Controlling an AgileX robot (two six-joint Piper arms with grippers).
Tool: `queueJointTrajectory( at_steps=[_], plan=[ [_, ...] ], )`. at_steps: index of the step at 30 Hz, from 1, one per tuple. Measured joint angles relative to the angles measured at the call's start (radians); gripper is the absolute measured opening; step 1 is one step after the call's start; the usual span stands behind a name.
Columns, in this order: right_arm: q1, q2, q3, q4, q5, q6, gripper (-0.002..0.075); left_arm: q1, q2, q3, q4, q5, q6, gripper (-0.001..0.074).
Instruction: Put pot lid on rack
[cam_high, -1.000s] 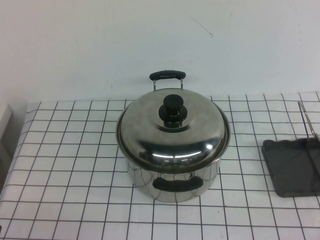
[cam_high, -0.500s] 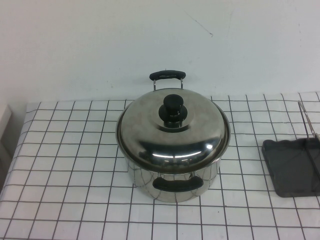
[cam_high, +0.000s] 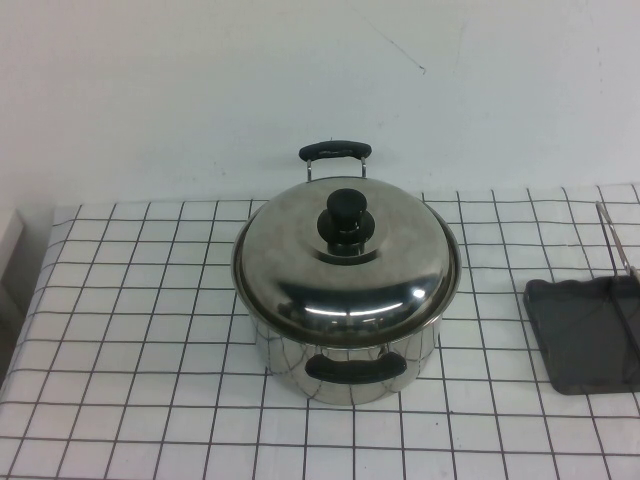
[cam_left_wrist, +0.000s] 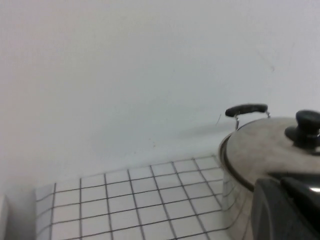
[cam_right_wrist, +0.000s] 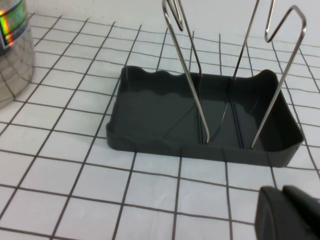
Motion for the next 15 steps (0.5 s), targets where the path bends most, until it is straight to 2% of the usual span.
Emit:
queueJointTrajectory(
  at_steps=[4,10,15],
  plan=[
    [0.000,0.000,0.000,0.000,0.000,0.000,-0.0003,0.000,0.178,-0.112,-0.023,0.043,0.231,-0.0003],
    [0.000,0.000,0.000,0.000,0.000,0.000,-0.0003,-0.002,0.486,-0.290,-0.301,0.253,0.714,-0.0003],
    [0.000,0.000,0.000,0.000,0.000,0.000,-0.0003,-0.065,0.656,-0.378,-0.479,0.263,0.910,-0.0003]
  ],
)
